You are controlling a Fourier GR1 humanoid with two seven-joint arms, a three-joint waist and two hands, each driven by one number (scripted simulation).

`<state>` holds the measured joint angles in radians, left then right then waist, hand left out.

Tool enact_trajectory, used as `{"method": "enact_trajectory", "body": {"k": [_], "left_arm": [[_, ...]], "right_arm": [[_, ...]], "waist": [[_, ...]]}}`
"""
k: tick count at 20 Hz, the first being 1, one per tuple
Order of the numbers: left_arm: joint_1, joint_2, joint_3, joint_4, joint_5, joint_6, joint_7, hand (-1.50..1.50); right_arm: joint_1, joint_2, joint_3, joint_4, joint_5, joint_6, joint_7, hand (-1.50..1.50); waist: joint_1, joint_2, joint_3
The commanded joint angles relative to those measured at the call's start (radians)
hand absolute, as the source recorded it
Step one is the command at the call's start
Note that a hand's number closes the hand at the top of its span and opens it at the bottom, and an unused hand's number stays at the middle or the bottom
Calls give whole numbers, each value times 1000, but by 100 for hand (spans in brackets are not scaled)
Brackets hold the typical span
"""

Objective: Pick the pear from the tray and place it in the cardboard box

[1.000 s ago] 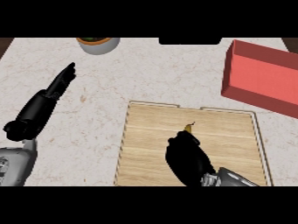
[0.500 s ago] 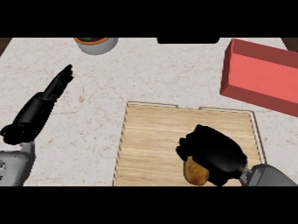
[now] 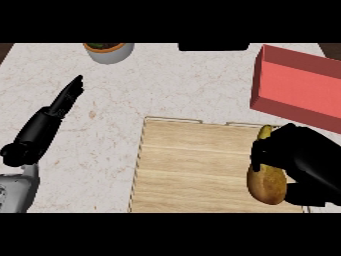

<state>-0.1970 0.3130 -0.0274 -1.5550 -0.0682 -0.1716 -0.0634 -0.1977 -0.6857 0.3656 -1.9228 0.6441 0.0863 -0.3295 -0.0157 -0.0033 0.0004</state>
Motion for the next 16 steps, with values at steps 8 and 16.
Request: {"method": "enact_trajectory", "body": {"k": [8, 16], "left_arm": [[-24, -60, -38, 12, -53, 40, -5, 0], [-3, -20, 3, 56, -46, -11, -86, 0]], "right_arm": [[-167, 25, -412, 167, -326, 99, 266, 150], [-432, -31, -495, 683, -265, 93, 100, 150]], "waist": [[19, 5, -1], [43, 12, 0]]}}
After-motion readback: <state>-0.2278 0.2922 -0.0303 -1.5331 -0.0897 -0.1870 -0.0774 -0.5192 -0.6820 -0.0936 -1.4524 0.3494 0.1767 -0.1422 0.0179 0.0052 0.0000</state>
